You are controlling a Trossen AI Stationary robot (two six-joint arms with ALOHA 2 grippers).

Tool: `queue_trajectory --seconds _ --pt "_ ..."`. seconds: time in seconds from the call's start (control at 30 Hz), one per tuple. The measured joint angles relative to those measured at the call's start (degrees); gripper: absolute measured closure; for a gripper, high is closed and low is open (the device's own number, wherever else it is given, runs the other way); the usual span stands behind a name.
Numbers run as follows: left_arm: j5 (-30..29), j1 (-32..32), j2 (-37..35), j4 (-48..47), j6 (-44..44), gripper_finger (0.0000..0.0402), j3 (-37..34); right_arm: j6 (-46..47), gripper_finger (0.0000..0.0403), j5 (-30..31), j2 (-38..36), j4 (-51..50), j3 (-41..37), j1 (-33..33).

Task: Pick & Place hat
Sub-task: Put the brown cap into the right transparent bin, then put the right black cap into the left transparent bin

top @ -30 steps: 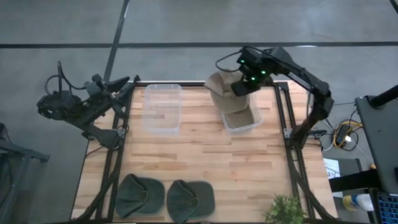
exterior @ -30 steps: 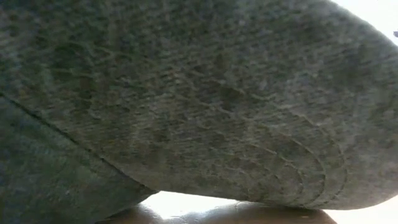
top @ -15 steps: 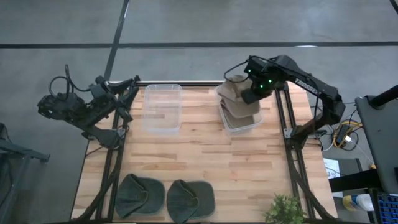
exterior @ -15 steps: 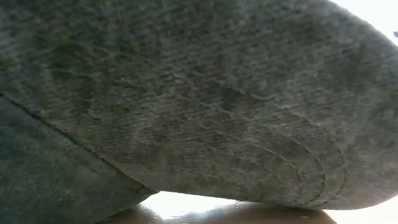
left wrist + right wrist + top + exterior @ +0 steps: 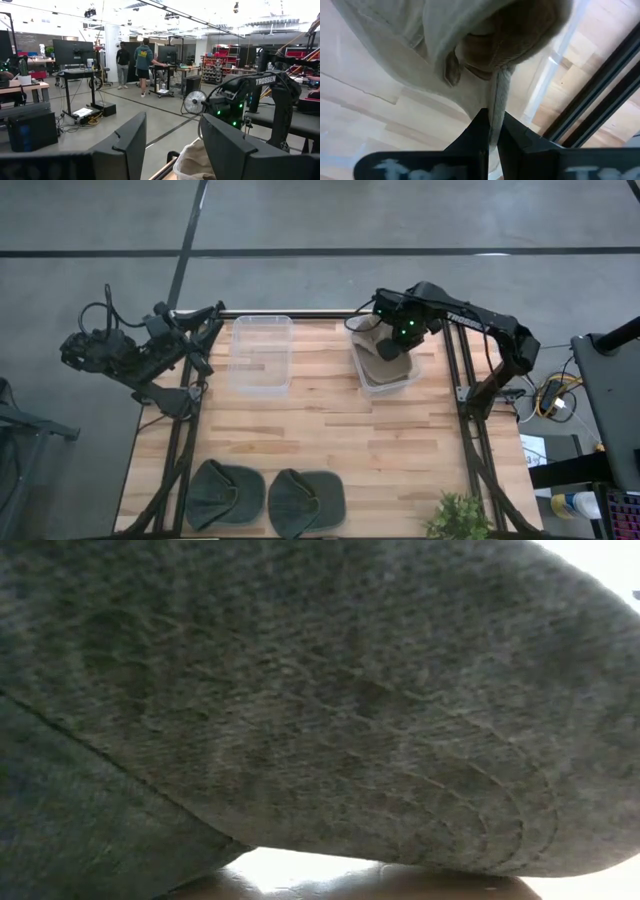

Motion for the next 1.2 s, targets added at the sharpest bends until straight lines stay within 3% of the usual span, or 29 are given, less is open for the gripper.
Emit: queue_trajectory --seconds 0.3,0.6,0.8,0.97,1.2 --pt "-0.02 -0.02 0.00 -0.02 -0.29 0.0220 0.00 -2.93 0.0374 0.39 4.00 0.60 -0.37 0.18" --pt "-0.03 -0.02 0.00 -0.02 -0.35 0.0220 0.00 -5.49 0.0253 -0.28 2.12 -0.44 1.93 0.25" --pt "-0.04 -0.02 0.00 -0.02 -0.28 0.0220 0.00 -5.76 0.0196 -0.54 -0.06 -2.65 8.64 0.28" --pt "-0.04 -0.02 0.00 -0.28 -0.32 0.0220 0.00 -8.12 0.0188 -1.60 -2.94 0.28 13.64 3.21" --pt "-0.02 -0.02 0.00 -2.94 -1.81 0.0220 -0.02 -13.33 0.0202 -1.85 -4.14 9.32 14.51 13.17"
